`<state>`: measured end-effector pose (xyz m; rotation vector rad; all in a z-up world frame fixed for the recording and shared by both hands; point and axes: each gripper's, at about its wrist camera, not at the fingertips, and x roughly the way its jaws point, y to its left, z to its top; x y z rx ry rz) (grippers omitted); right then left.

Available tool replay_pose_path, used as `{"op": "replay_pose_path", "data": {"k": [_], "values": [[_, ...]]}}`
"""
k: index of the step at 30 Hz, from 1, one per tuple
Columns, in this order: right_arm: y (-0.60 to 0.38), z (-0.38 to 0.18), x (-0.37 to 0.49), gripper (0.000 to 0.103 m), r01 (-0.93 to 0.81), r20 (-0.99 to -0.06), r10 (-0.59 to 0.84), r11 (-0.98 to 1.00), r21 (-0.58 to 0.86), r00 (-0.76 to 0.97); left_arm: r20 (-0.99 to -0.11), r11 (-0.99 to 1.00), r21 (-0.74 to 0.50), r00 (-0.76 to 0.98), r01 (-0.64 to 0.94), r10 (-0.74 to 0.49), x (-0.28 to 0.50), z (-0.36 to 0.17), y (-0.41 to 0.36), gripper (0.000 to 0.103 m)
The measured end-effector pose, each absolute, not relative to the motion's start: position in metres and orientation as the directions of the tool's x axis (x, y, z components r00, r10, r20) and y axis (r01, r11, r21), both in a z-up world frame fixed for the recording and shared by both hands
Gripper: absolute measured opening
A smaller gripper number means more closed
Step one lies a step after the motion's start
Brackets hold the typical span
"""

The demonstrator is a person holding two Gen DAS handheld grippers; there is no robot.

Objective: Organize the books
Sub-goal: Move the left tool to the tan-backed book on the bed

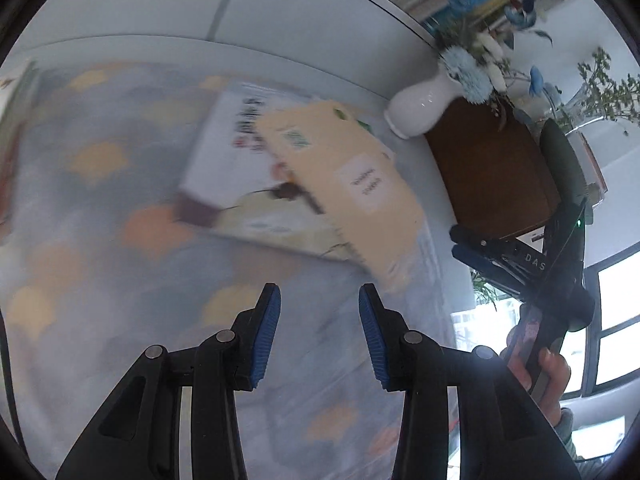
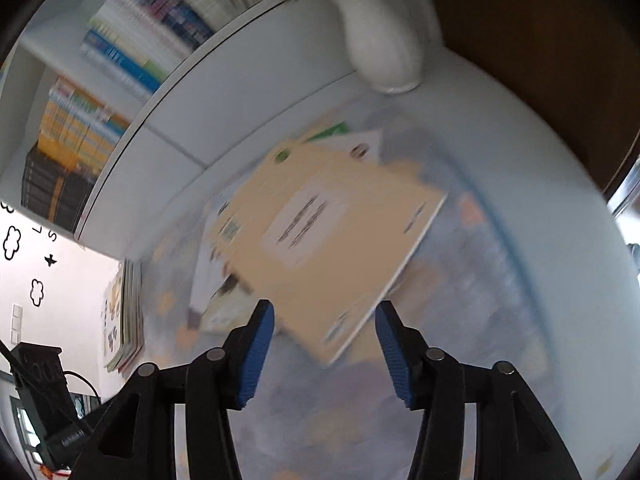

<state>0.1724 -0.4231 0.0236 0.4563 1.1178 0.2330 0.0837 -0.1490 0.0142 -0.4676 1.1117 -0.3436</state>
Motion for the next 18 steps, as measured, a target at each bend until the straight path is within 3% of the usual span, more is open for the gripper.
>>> {"op": "replay_pose_path", "data": {"k": [8,15,18], "values": [[-0.439,0.005,0.244,0.054,-0.030,-0.842,0.411,0.903,0.428,0.349,-0.822,0.886,-0.463,0.380,-0.011,-0.425,0.129,-0.008,-0.191,0.038],[-0.423,-0.010,0.300,0.054,-0.117,-0.819,0.418,0.906,0.407,0.393,-0.843,0.895,-0.436,0.388,-0.090,-0.372,0.160,-0.028,-0.196,0.038],[-0.410,-0.017,0.316,0.047,-0.152,-0.813,0.422,0.906,0.395,0.400,-0.833,0.887,-0.451,0.406,-0.100,-0.377,0.167,-0.031,-0.193,0.038]]}}
